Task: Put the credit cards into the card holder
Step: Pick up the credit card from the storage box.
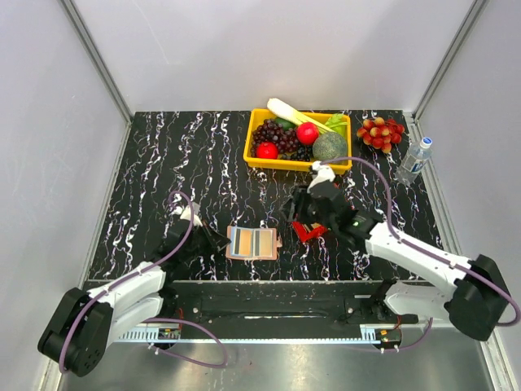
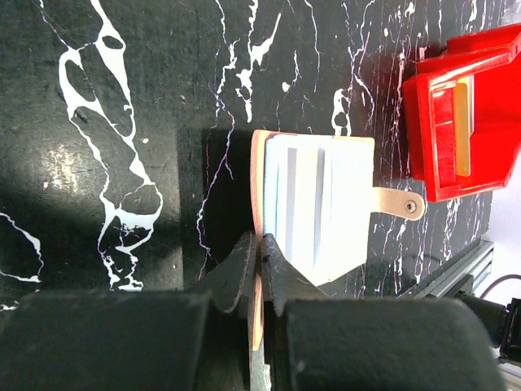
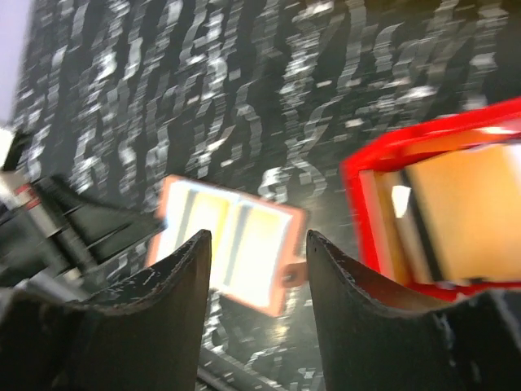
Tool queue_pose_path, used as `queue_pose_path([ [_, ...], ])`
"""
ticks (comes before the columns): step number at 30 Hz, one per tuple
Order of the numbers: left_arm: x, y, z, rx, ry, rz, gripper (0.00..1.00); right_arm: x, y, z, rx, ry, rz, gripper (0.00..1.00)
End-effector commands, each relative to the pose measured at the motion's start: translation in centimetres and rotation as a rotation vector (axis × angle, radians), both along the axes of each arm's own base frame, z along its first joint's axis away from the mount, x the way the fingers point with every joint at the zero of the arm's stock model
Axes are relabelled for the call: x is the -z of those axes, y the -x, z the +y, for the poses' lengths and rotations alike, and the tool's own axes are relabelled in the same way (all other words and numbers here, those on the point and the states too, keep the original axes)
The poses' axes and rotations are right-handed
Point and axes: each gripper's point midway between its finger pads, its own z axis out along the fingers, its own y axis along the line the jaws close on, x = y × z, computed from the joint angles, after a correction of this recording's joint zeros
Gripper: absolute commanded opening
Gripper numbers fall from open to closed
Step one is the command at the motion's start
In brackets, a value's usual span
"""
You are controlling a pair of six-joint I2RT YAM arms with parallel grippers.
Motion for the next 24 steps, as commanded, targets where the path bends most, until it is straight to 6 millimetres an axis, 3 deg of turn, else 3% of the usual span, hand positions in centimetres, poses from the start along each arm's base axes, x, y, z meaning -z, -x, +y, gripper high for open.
queue_pose_path([
  [1, -2.2, -1.3, -0.6, 0.010, 0.019, -0.075, 0.00, 3.0, -1.7, -7.2, 0.121, 0.261, 0.036, 0.56],
  [5, -2.1, -1.3, -0.7, 0.016, 0.020, -0.071, 0.00, 5.2, -1.8, -7.0, 0.041, 0.315, 0.110, 0.52],
  [18, -2.2, -1.3, -0.8, 0.025, 0.019, -0.069, 0.00, 7.4, -2.6, -5.3, -0.038, 0.354, 0.166, 0.52],
  [24, -2.1, -1.3, -0.9, 0.029, 0.018, -0.064, 0.00, 8.6, -2.9, -4.8, -0.056, 0.375, 0.192, 0.45],
])
